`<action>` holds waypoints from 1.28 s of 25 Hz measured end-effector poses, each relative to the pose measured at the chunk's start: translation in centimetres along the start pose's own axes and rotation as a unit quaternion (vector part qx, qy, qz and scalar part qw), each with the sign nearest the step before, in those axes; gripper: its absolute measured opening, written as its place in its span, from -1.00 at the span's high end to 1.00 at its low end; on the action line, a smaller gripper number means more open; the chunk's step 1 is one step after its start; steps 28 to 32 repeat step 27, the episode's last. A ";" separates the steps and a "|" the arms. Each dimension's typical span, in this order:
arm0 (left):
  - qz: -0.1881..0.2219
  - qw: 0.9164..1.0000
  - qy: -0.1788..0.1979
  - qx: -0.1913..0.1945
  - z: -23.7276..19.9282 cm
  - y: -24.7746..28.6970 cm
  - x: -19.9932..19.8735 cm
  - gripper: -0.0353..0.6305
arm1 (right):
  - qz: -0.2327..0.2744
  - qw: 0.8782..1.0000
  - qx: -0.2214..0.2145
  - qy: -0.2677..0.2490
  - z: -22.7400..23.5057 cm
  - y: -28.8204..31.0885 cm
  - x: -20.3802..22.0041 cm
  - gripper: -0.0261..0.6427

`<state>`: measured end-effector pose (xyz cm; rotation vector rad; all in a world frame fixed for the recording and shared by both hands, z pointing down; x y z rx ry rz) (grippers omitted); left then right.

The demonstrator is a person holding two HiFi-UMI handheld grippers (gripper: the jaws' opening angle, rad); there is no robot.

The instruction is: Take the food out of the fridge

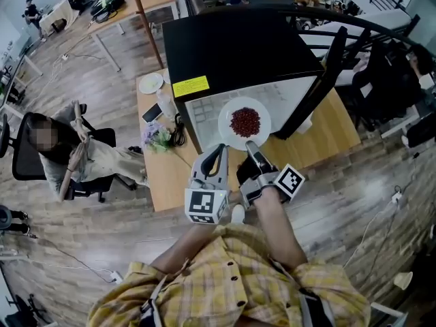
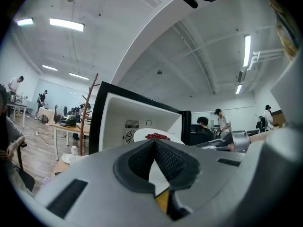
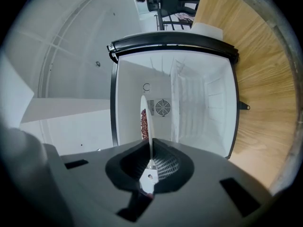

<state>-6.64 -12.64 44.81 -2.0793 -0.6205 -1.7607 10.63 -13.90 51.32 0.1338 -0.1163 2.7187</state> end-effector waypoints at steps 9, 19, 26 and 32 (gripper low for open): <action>-0.004 1.000 -0.002 0.006 0.3 -1.1 0.3 0.88 | 0.003 1.000 -0.005 -0.009 -1.0 -1.4 1.1 0.89; -0.003 1.000 -0.004 0.010 1.0 -2.2 0.3 0.88 | 0.006 1.000 -0.003 -0.008 -1.4 -2.7 1.8 0.89; -0.002 1.000 -0.004 0.012 1.4 -2.4 0.4 0.88 | 0.003 1.000 -0.002 -0.011 -1.2 -3.2 1.9 0.89; -0.002 1.000 -0.004 0.012 1.4 -2.5 0.4 0.88 | 0.002 1.000 -0.002 -0.012 -1.2 -3.3 1.9 0.89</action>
Point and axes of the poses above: the fingertips, and each gripper's own axes: y forward along the fingers, z to its right, x out of its underside, the point moved 9 cm from there along -y, backward along the fingers, and after that the axes turned 4 degrees about -y, right-handed, at the moved point
